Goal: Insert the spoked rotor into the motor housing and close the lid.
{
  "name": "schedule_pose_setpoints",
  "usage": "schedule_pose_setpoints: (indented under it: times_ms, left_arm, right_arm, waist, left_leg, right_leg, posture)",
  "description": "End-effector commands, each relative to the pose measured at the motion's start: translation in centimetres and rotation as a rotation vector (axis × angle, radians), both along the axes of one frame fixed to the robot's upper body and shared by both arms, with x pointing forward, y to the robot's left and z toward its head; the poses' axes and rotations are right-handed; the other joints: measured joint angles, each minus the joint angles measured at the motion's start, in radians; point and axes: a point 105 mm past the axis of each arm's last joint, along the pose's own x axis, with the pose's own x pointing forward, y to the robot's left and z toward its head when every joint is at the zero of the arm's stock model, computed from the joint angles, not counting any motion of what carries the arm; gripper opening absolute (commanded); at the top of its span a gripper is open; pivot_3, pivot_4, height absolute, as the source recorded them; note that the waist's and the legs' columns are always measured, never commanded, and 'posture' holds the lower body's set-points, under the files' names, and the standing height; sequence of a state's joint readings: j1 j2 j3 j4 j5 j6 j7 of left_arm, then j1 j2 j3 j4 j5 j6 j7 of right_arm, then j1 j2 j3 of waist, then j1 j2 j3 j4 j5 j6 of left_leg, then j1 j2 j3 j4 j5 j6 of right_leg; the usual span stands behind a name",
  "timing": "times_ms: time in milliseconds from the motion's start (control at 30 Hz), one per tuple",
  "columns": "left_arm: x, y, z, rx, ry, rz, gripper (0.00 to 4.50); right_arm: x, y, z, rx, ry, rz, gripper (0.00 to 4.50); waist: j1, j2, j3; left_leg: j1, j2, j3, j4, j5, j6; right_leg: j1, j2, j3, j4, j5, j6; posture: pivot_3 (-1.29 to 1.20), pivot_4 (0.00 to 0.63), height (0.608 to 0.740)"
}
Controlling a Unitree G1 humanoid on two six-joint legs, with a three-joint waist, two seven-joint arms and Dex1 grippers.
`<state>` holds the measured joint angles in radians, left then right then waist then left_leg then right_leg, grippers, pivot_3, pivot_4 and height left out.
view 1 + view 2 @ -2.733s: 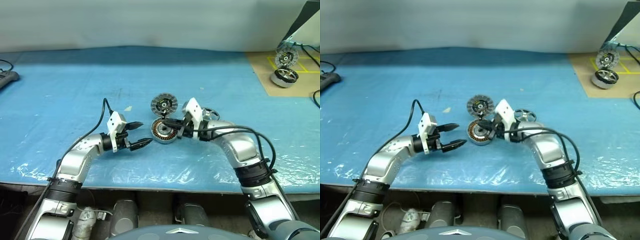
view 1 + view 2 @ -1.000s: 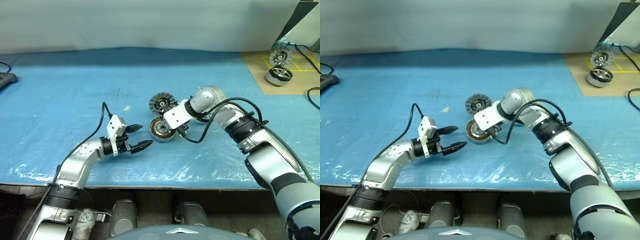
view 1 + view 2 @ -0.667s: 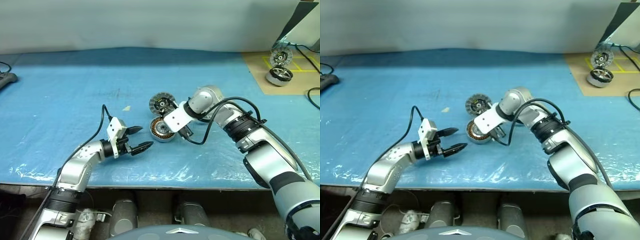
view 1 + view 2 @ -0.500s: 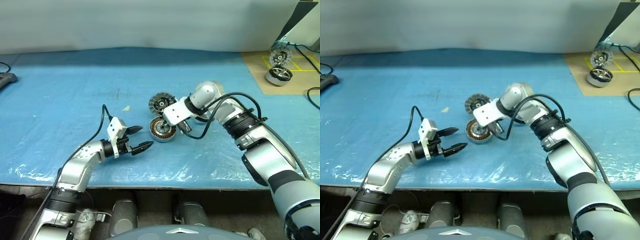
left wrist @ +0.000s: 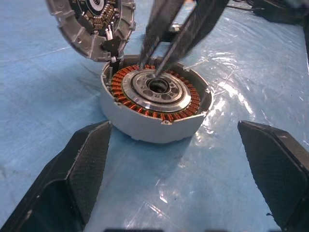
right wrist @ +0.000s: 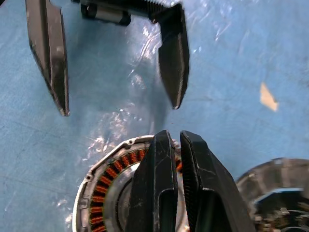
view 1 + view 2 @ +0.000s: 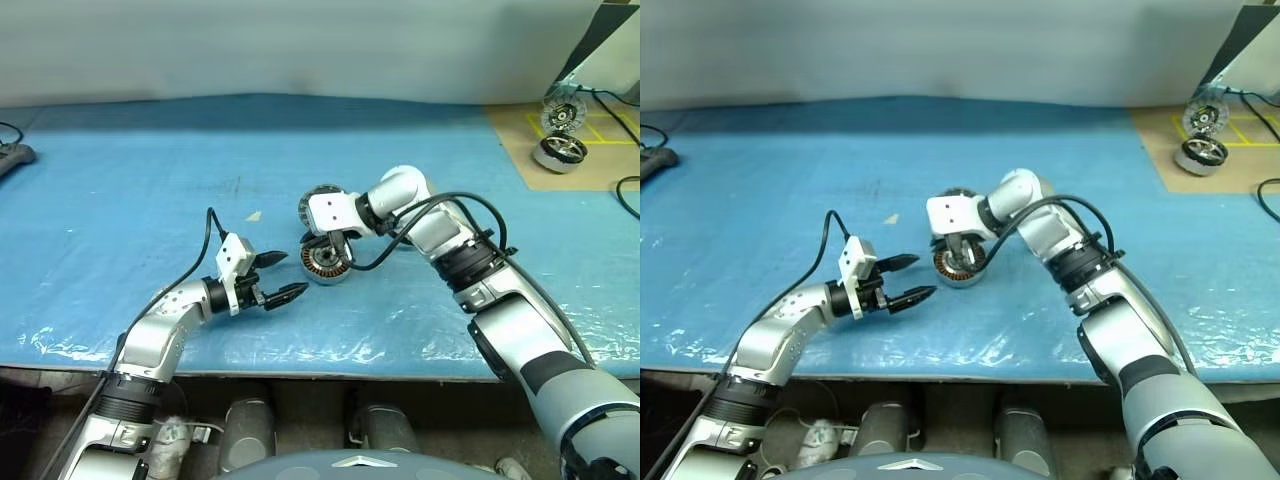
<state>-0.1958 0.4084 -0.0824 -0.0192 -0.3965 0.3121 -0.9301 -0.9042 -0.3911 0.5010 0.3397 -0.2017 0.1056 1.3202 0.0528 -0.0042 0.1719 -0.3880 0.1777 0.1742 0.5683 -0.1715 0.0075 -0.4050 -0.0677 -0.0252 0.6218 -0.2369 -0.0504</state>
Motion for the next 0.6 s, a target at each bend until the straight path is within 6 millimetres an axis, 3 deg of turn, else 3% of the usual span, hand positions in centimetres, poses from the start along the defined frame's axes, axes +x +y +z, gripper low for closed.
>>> schedule_pose_setpoints:
  times_ms: [33, 600]
  left_arm:
    - [0.1, -0.2, 0.8, -0.003, -0.041, -0.02, 4.5]
    - [0.3, 0.0, 0.9, 0.009, -0.05, -0.025, 4.5]
  right_arm:
    - [-0.3, -0.2, 0.3, -0.029, -0.058, 0.016, 0.29]
    - [0.1, -4.0, -1.8, -0.18, -0.122, 0.013, 0.29]
  waist:
    - [-0.002, 0.0, 0.0]
    - [-0.008, 0.0, 0.0]
  left_leg:
    - [0.0, 0.0, 0.0, 0.0, 0.0, 0.0]
    - [0.002, 0.001, 0.0, 0.0, 0.0, -0.001]
  right_leg:
    - [0.0, 0.0, 0.0, 0.0, 0.0, 0.0]
    - [0.0, 0.0, 0.0, 0.001, 0.0, 0.0]
  posture:
    - [0.0, 0.15, 0.74]
    - [0.0, 0.15, 0.74]
